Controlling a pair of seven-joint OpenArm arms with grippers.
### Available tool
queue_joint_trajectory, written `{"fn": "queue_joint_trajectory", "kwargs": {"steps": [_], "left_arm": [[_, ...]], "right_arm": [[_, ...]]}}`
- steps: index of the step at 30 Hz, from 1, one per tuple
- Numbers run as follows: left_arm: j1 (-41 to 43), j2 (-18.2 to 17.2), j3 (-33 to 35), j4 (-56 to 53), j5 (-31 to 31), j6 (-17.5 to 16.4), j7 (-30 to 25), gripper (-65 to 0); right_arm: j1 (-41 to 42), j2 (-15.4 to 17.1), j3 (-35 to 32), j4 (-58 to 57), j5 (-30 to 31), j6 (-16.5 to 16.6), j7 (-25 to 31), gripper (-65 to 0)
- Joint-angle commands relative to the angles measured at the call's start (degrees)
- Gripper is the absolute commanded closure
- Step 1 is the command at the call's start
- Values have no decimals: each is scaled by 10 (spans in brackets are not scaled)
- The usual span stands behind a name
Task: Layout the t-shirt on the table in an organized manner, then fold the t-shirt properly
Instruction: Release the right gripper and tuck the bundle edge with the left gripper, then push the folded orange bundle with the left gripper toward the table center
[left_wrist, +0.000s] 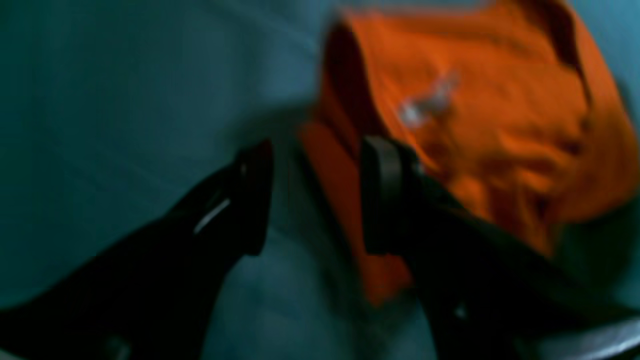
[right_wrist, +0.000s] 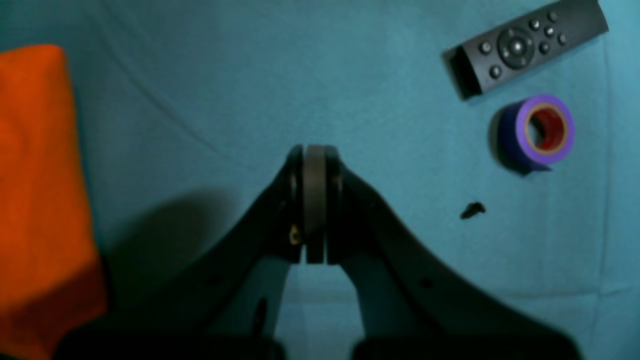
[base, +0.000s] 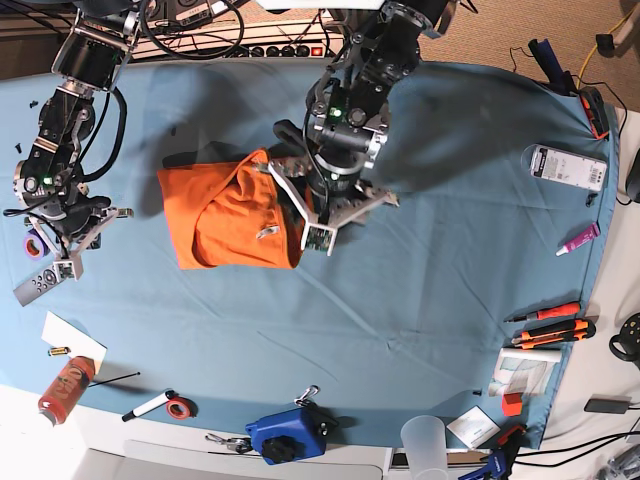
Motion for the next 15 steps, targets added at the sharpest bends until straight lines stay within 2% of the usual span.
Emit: {"fn": "queue_joint_trajectory", "kwargs": {"steps": [1,3,4,7,9,11,15], "left_arm": [[-7,14,2,11,16,-2,-12,-289],[-6,14,2,11,23,-2,-12,-297],[-6,14,2,11,22,-2,-12,-320],[-6,14,2,11,13,-1,-12,-452],[-6,14,2,11,-9,4,-13,-511],[-6,14,2,11,-44,17,-13,-515],[-6,14,2,8,-105,18,-18,-515]], "right_arm": [[11,12,2,9,4,-2,11,0],[11,12,1,9,4,-2,11,0],[11,12,1,9,5,-2,11,0],[11,12,1,9,13,-2,11,0],[11,12,1,9,15,-2,10,0],[11,12,1,9,15,-2,10,0],[11,12,1,9,15,-2,6,0]]}}
